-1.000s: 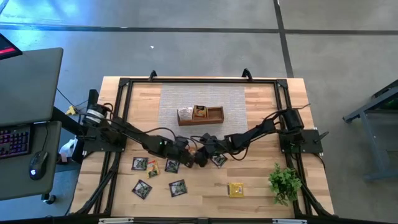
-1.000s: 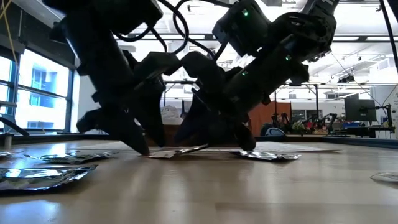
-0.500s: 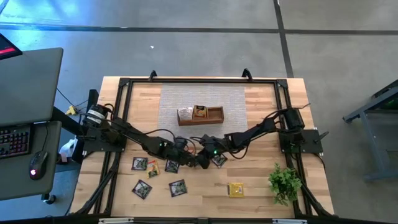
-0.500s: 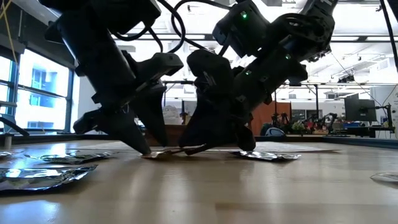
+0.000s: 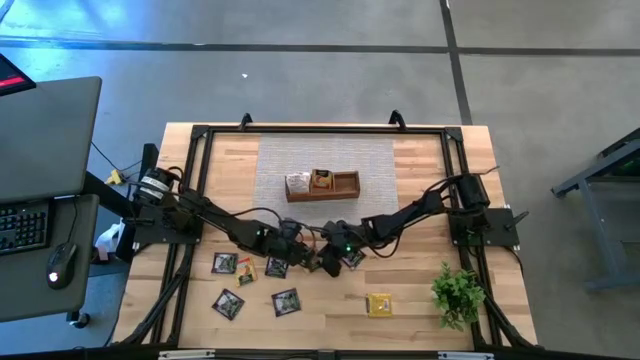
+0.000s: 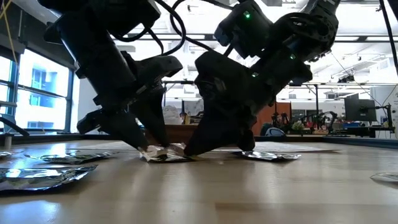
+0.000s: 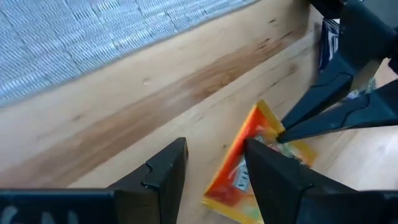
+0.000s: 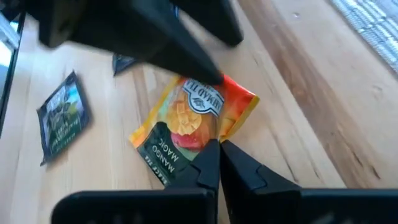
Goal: Pick & Place Tea
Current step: Put the yellow tea bag into the middle section of the wooden organizer
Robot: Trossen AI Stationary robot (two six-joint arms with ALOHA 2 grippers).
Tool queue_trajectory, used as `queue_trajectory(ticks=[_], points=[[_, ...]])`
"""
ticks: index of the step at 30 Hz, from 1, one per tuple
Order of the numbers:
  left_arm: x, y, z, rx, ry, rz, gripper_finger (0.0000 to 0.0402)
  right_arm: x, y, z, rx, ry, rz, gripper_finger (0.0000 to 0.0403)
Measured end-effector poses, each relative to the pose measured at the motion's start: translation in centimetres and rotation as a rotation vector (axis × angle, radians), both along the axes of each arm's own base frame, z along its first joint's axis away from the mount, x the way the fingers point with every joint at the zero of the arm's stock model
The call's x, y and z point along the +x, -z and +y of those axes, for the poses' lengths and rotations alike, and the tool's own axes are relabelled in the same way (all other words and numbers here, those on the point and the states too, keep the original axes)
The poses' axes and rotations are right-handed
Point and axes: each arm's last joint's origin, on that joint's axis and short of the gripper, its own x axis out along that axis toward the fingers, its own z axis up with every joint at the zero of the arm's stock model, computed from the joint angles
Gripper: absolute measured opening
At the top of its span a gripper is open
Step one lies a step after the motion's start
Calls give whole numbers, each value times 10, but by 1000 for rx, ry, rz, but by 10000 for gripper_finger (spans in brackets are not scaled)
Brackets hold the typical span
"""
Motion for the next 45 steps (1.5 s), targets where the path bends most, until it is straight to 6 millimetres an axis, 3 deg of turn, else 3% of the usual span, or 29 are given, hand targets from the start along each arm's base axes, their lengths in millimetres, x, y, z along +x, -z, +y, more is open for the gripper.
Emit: queue_trajectory(ticks=[5, 9, 12, 16, 19, 25, 30, 38, 41, 45], points=[[-8, -13, 4, 39, 32, 19, 166, -7, -15, -9, -82, -84, 38, 3], [-19, -27, 8, 84, 12, 51, 166, -21, -52, -25, -229, -124, 48, 3], [-24, -35, 11, 111, -4, 48, 166, -35, -93, -41, -484, -120, 17, 3], [-24, -38, 12, 134, -9, 43, 166, -54, -141, -60, -953, -107, -4, 2], [-25, -38, 12, 134, -7, 46, 166, -60, -161, -72, -1217, -226, 9, 2], [-25, -38, 12, 143, -14, 44, 166, -55, -145, -96, -1424, -463, 156, 1], [-25, -38, 12, 137, -24, 40, 166, -31, -125, -101, -1512, -684, 378, 1], [-26, -38, 12, 136, -28, 46, 166, 21, -131, -104, -1408, -886, 582, 0], [-26, -38, 12, 132, -12, 53, 166, 33, -138, -104, -1363, -916, 646, 0], [-27, -37, 12, 132, 10, 80, 166, 43, -128, -105, -1302, -1015, 762, 0]])
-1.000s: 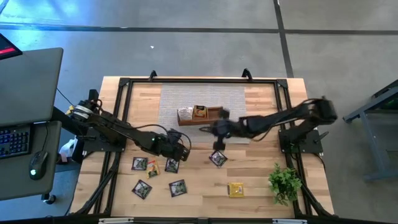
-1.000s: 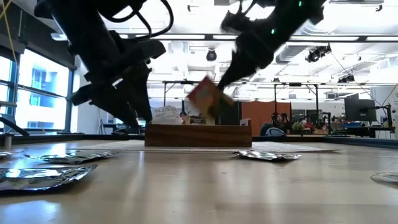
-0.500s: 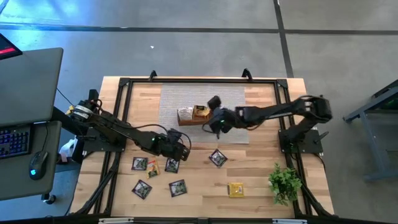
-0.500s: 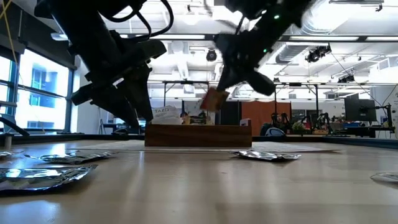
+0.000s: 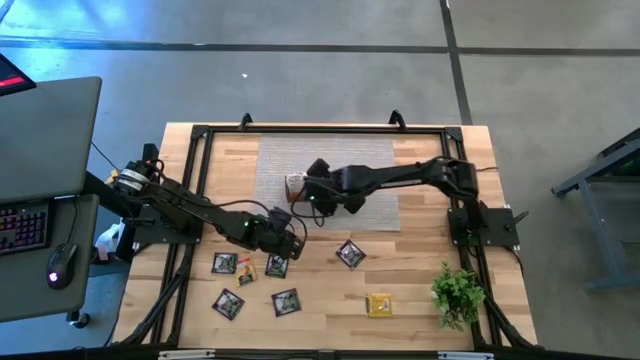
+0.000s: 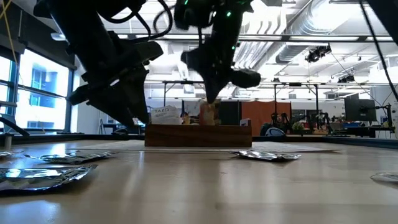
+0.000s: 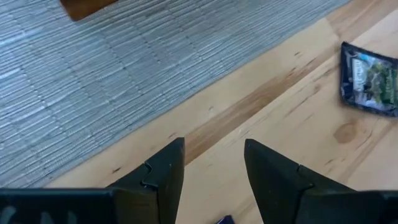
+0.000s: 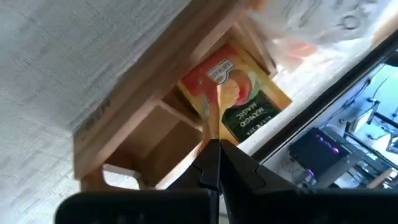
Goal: Pick & Place Tea
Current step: Put the yellow tea bag into the middle section of the wooden organizer
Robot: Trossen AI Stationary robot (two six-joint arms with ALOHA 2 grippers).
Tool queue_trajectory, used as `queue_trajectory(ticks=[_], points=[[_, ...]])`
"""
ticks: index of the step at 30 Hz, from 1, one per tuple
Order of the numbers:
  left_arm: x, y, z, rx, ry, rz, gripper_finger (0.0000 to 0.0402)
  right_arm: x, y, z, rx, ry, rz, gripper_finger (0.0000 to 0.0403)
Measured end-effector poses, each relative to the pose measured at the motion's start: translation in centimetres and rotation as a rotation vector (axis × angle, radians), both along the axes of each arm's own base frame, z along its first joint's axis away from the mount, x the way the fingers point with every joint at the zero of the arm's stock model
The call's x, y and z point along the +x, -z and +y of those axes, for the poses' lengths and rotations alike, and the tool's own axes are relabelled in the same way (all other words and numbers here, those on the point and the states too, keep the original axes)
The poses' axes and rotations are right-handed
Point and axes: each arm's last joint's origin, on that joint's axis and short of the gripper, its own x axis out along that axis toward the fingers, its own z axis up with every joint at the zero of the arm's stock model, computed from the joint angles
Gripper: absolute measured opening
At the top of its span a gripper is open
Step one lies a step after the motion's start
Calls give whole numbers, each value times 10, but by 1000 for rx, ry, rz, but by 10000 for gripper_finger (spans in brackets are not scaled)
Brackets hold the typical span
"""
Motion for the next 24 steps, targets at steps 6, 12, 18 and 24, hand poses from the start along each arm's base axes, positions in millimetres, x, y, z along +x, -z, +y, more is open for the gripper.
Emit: queue_trajectory(ticks=[6, 12, 18, 24], points=[[-2, 1, 1, 6, -1, 20, 166, 15, 20, -2, -40, -13, 57, 0], [-2, 1, 1, 6, -1, 26, 166, 20, 23, -4, -119, -31, 55, 8], [-2, 1, 1, 8, -2, 25, 166, 22, 20, -4, -110, -45, 27, 53], [-2, 1, 1, 5, -3, 25, 166, 31, 16, -8, -147, 0, -91, 97]])
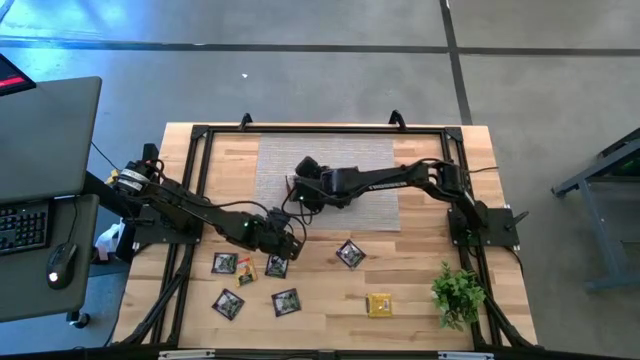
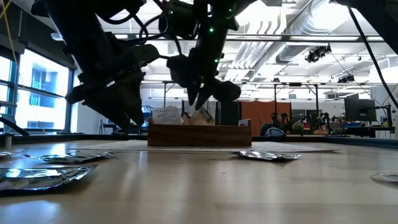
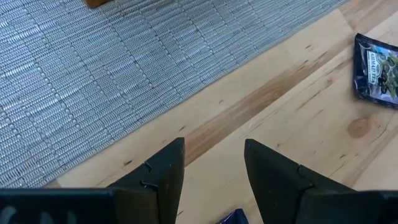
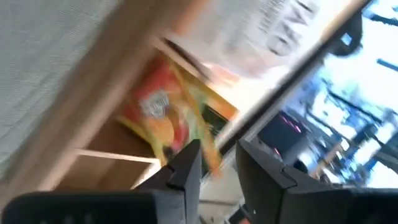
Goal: Pick & Place Tea
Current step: Put the yellow tea bag into the middle section of the wooden organizer
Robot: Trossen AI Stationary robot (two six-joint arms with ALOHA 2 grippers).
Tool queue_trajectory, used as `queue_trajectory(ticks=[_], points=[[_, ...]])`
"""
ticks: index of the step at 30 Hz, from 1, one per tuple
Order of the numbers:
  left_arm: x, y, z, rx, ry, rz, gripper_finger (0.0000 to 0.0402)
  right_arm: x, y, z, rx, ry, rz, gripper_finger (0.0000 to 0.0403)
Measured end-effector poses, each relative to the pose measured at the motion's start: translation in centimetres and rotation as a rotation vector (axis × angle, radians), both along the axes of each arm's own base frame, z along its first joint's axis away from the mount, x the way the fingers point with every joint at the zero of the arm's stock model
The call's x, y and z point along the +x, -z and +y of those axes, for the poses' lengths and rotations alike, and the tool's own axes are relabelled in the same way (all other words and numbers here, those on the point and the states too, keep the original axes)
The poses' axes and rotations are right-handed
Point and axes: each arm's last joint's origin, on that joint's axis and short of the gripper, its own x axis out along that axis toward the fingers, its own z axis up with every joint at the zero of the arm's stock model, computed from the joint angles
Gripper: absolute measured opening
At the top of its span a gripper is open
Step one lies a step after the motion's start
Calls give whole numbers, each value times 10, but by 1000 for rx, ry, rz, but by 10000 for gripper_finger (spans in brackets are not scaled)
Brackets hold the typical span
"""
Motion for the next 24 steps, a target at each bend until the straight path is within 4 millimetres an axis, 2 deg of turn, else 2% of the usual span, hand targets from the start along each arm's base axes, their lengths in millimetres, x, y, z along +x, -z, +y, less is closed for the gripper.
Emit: queue_trajectory(ticks=[6, 11, 18, 21, 24], points=[[0, 0, 0, 1, 2, -1, 166, 4, -7, 0, -138, 93, -94, 104], [0, 0, 0, 1, 2, 0, 166, -9, -32, 0, -24, 274, -298, 93], [-6, -5, -8, -3, 33, -4, 166, -60, -89, 4, 296, 472, -475, 79], [-15, -16, -14, 15, 35, -28, 166, -87, -94, 11, 416, 493, -536, 74], [-30, -29, -20, 49, 14, -51, 166, -117, -81, 23, 562, 491, -612, 74]])
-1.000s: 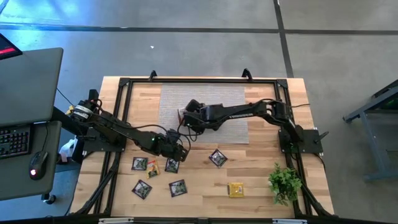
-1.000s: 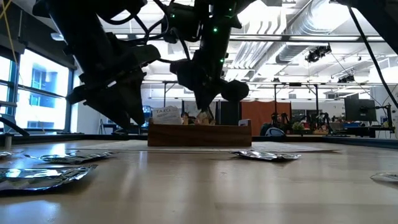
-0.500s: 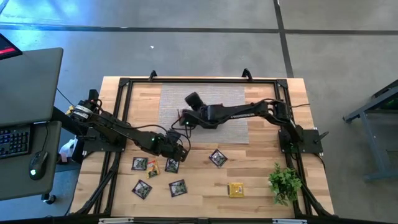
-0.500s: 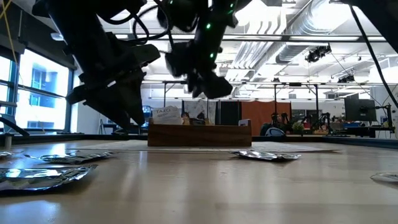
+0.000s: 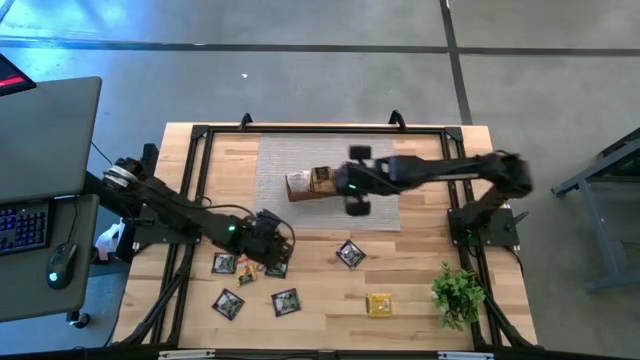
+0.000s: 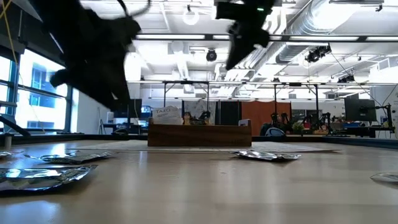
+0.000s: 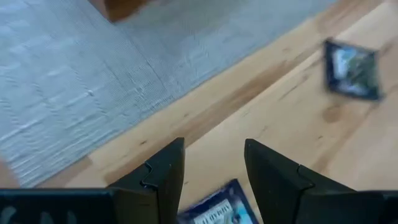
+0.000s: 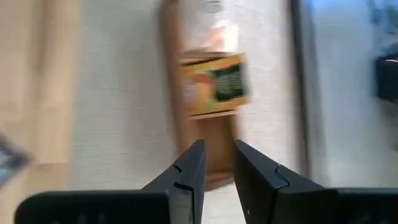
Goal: Pick & Place Tea
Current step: Put the yellow tea bag into the middle section of the wooden organizer
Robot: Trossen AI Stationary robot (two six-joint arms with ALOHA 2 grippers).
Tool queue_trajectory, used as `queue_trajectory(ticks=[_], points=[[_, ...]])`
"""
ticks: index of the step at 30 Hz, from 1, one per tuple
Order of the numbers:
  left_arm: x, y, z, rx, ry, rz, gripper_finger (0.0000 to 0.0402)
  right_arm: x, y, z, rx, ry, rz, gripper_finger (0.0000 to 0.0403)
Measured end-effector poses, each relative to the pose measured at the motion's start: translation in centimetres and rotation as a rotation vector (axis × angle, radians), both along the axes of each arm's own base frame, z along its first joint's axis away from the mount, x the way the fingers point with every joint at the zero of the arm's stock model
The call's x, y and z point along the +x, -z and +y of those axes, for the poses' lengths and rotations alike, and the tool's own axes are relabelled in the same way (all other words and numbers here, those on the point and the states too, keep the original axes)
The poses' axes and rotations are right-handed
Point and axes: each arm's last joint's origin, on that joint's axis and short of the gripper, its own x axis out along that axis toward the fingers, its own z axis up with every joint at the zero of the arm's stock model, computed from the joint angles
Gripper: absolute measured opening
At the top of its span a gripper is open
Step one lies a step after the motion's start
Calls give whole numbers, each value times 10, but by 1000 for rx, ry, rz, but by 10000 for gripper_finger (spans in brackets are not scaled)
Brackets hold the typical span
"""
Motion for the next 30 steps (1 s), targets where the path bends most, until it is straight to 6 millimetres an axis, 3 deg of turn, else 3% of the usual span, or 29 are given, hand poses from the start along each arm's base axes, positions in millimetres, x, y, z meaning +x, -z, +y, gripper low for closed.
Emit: queue_trajectory(ticks=[6, 13, 20, 30], points=[[-35, -28, -9, 30, 48, -28, 166, -47, 41, 32, 221, -86, -313, 75], [-54, -30, -17, -63, 124, 83, 166, -69, 72, 71, 378, -292, -594, 75], [-56, -5, -49, -284, 239, 290, 166, -74, 80, 78, 333, -338, -613, 75], [-55, 38, -72, -194, 273, 452, 166, -73, 81, 74, 313, -339, -601, 75]])
